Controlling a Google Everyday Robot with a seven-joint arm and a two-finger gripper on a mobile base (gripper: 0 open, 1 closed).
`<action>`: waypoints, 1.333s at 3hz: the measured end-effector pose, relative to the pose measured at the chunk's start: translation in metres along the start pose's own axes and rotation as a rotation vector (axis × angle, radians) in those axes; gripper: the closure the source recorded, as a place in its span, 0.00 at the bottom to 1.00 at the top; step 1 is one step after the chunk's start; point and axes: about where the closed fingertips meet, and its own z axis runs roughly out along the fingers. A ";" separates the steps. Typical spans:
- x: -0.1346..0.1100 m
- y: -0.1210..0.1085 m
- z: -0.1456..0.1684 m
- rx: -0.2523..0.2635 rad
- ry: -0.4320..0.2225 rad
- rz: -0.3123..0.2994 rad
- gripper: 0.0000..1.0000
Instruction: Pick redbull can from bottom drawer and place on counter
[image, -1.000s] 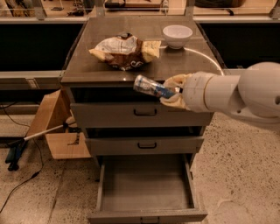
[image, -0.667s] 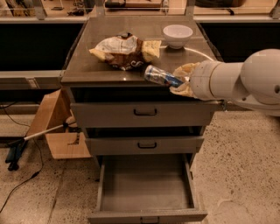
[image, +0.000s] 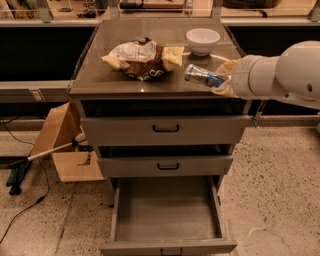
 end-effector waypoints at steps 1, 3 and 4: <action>0.025 -0.026 0.031 0.008 0.068 -0.008 1.00; 0.025 -0.026 0.031 0.008 0.068 -0.008 0.81; 0.024 -0.026 0.031 0.008 0.068 -0.008 0.59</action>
Offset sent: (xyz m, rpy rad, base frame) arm 0.0695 -0.0231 -0.0056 -0.0790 0.0031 -0.0788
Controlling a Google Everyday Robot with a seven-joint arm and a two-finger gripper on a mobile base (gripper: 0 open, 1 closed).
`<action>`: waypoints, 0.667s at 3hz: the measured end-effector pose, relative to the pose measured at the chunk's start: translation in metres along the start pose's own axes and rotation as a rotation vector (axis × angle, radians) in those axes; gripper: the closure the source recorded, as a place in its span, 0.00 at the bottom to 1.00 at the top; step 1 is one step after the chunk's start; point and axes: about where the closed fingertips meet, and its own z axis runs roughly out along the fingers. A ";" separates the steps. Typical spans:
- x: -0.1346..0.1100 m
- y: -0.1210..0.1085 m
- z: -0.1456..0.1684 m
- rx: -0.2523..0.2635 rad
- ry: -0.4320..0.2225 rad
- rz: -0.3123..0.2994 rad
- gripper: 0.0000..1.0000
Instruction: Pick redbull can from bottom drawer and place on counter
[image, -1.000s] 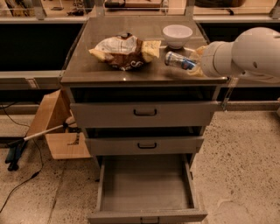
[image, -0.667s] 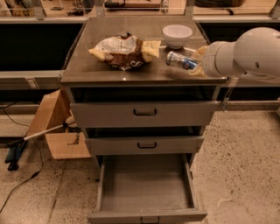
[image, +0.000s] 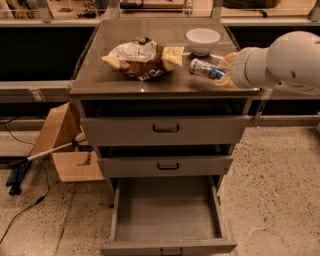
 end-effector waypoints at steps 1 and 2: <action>0.000 0.000 0.000 0.000 0.000 0.000 0.34; 0.000 0.000 0.000 0.000 0.000 0.000 0.11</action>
Offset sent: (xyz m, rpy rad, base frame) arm 0.0000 0.0000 0.0000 0.0000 0.0000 0.0000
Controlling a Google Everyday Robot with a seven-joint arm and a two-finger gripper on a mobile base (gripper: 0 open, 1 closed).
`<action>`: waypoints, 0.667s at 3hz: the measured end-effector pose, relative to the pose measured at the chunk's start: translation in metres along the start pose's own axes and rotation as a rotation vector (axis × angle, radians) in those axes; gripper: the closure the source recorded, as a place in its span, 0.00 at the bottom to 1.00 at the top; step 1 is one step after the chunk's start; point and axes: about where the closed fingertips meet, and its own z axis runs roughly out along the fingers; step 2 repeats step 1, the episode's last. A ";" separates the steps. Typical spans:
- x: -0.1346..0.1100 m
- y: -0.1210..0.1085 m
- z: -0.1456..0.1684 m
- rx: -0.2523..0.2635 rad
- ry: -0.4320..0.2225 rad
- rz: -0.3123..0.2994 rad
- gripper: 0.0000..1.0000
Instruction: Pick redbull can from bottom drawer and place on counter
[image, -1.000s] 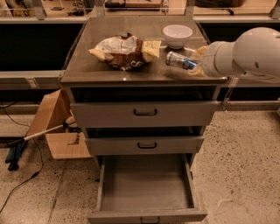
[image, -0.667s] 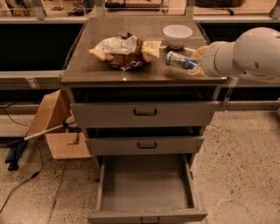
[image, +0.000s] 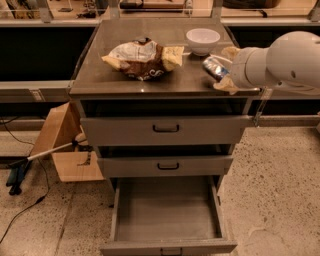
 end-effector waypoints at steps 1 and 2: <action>0.000 0.000 0.000 0.000 0.000 0.000 0.00; 0.000 0.000 0.000 0.000 0.000 0.000 0.00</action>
Offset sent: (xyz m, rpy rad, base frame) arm 0.0000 0.0000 0.0000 0.0000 0.0000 0.0000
